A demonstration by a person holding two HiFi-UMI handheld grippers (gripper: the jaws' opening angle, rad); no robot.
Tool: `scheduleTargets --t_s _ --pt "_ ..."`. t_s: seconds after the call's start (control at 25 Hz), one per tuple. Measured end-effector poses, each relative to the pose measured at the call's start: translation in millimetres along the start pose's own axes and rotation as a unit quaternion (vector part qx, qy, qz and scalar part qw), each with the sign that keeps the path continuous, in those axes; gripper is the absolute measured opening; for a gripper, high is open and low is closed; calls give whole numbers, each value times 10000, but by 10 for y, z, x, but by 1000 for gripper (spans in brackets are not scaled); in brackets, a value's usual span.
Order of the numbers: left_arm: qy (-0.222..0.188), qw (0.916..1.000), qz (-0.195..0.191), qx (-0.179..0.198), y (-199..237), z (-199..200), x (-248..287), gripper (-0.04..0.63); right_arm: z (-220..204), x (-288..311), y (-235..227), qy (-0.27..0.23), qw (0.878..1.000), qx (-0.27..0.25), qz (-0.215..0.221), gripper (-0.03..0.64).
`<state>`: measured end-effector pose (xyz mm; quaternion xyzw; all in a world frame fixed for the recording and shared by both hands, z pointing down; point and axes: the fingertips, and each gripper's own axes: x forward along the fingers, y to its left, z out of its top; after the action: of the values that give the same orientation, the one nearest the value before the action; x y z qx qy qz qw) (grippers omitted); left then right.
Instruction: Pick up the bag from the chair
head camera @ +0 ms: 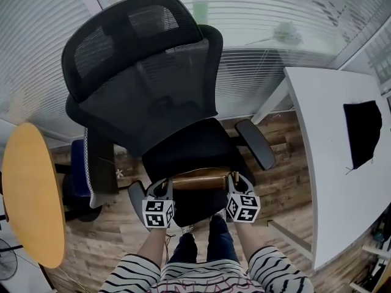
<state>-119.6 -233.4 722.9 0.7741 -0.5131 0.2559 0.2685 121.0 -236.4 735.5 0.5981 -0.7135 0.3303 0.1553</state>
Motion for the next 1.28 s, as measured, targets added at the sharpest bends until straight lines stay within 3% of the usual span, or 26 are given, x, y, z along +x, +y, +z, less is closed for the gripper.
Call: scheduleTargets --t_s 0.28,0.6,1.28 --pt "-430 9984 -354 117 -140 346 -194 28 223 -364 -5 -346 9993 122 -117 89" --pt "-1040 9902 -835 405 -459 1002 -577 28 651 -1010 10 -828 9948 363 -470 89" --pt "-2164 9617 -1466 823 -889 1903 -1515 28 1354 -2145 309 -1805 9792 270 -883 90"
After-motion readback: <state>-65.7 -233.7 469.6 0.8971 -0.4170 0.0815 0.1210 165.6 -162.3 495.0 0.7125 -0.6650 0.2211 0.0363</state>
